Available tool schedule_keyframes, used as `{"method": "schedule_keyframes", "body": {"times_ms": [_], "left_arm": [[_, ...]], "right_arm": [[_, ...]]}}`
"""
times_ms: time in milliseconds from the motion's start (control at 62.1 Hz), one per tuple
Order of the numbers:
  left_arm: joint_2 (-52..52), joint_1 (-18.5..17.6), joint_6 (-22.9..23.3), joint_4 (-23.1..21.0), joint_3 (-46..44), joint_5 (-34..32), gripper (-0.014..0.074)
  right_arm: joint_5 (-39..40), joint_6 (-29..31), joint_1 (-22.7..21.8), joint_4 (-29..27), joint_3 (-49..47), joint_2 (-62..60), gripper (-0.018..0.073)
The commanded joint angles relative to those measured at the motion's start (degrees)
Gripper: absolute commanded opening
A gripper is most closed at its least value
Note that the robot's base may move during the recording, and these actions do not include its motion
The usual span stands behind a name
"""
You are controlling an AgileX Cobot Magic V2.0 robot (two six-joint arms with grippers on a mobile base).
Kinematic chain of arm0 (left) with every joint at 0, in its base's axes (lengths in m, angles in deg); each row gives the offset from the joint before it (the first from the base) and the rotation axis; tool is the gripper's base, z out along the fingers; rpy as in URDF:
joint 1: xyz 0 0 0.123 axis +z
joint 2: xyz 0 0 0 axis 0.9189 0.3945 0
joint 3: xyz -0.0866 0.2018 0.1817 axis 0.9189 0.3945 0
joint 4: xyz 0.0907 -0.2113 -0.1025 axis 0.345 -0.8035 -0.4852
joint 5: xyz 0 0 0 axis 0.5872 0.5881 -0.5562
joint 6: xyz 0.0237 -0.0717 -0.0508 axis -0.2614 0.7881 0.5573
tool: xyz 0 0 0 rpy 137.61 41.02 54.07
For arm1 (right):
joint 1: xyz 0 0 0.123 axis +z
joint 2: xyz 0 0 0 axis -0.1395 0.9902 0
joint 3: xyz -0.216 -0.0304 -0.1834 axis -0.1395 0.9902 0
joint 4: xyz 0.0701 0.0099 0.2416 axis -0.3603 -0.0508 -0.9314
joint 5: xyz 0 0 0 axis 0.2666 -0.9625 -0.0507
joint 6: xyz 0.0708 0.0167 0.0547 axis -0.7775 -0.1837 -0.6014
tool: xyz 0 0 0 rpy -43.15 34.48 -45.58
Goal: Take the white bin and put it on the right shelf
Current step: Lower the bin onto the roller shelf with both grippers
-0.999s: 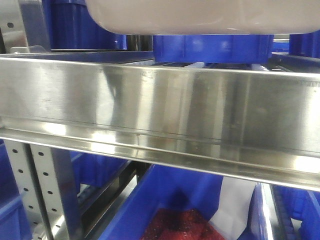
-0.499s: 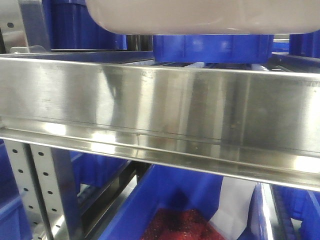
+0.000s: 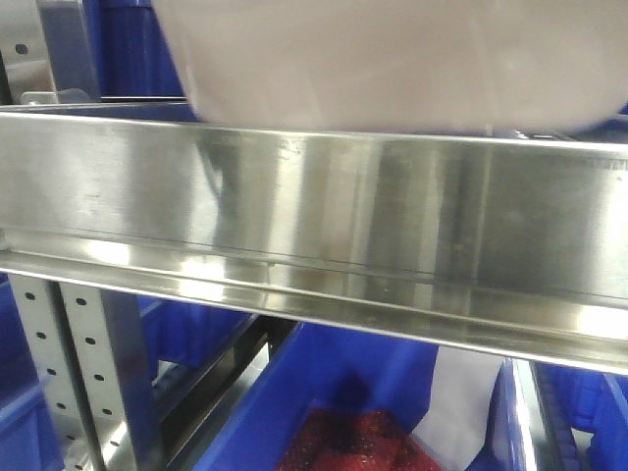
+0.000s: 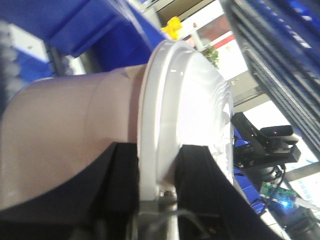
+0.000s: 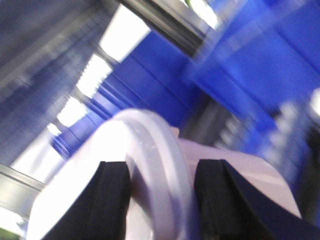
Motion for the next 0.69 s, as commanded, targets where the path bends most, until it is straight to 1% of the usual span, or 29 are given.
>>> {"method": "schedule_keyframes", "body": {"times_ms": [0,32,64,81,97,113,145,177,258,306,354,387,467,532,612,677], "left_arm": [[-0.52,-2.49,-3.47,-0.78,-2.05,5.62,-0.0069],[-0.12,-2.49,-3.47,-0.64,-2.05,5.62,-0.0019],[0.11,-2.49,-3.60,-0.37,-2.05,5.62,0.0036],[0.23,-2.49,-3.76,-0.27,-2.05,5.62,0.0063],[0.24,-2.49,-3.94,-0.27,-2.05,5.62,0.0092],[0.32,-2.49,-4.16,-0.27,-2.05,5.62,0.0122],[0.37,-2.49,-4.79,-0.14,-2.05,5.32,0.0201],[0.37,-2.49,-4.94,-0.01,-2.05,5.04,0.0279],[0.37,-2.49,-4.94,0.08,-2.05,4.04,0.0422],[0.37,-2.49,-4.94,0.10,-2.05,3.65,0.0481],[0.37,-2.49,-5.68,0.21,-2.05,3.12,0.0514],[0.37,-2.49,-6.72,0.21,-2.05,2.58,0.0518],[0.37,-2.49,-7.07,0.75,-2.05,0.14,0.0514],[0.37,-2.49,-8.43,1.49,-2.33,-1.27,0.0514],[0.37,-2.49,-9.13,4.77,-3.71,-3.27,0.0514],[0.37,-2.49,-9.13,9.38,-5.18,-4.46,0.0514]], "right_arm": [[-16.52,0.92,2.01,-1.33,-2.39,-0.18,0.0140],[-16.94,1.84,2.01,-1.33,-2.39,0.33,0.0190],[-17.06,2.89,2.01,-1.33,-2.39,0.73,0.0257],[-17.06,3.29,2.01,-1.33,-2.39,0.81,0.0304],[-17.06,3.68,2.01,-1.33,-2.39,0.92,0.0320],[-16.95,4.27,2.01,-1.33,-2.39,0.96,0.0370],[-16.25,5.31,2.01,-1.28,-2.39,0.96,0.0449],[-15.51,6.48,2.01,-1.17,-2.39,0.96,0.0505],[-12.94,9.63,2.01,-0.45,-2.51,0.96,0.0608],[-10.30,11.32,2.01,0.68,-2.51,0.96,0.0631],[-7.88,12.51,2.01,2.72,-2.51,0.96,0.0632],[-5.69,13.36,2.01,4.43,-2.51,0.96,0.0632],[-1.88,14.56,2.01,8.49,-2.57,0.96,0.0632],[0.99,14.77,1.96,12.44,-2.70,0.96,0.0632],[3.70,14.77,1.96,17.87,-3.42,0.96,0.0632],[5.98,14.77,1.96,22.62,-4.49,0.90,0.0632]]}}
